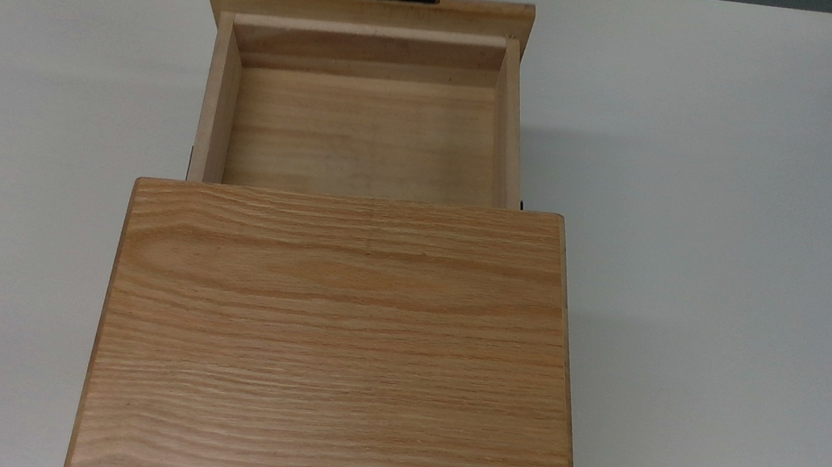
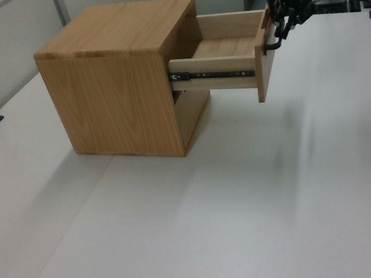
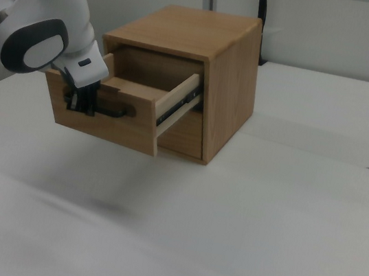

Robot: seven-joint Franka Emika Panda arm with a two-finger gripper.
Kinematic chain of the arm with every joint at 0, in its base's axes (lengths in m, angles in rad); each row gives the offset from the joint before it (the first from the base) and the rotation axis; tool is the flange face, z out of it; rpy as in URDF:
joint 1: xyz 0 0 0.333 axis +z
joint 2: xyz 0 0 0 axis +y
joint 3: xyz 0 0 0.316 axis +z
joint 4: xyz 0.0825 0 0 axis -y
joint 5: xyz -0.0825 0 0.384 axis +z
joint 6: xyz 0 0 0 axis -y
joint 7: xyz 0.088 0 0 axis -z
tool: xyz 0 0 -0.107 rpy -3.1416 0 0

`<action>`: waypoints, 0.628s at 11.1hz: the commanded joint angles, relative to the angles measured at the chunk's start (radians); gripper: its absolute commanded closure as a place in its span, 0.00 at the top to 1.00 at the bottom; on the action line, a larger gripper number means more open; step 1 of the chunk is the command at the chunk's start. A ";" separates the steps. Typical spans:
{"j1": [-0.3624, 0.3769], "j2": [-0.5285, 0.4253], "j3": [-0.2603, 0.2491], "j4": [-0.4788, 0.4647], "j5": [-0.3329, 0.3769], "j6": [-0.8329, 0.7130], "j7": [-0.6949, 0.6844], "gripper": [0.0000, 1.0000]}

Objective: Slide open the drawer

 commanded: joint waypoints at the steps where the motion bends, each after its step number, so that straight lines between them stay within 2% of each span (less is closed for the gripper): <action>1: 0.010 -0.060 -0.003 -0.016 0.018 -0.033 -0.067 0.52; 2: 0.012 -0.055 -0.003 -0.015 0.018 -0.036 -0.067 1.00; 4: 0.022 -0.055 -0.003 -0.009 0.016 -0.096 -0.131 1.00; 6: 0.025 -0.035 0.010 0.094 0.007 -0.266 -0.320 1.00; 7: 0.025 -0.032 0.010 0.129 -0.006 -0.310 -0.478 1.00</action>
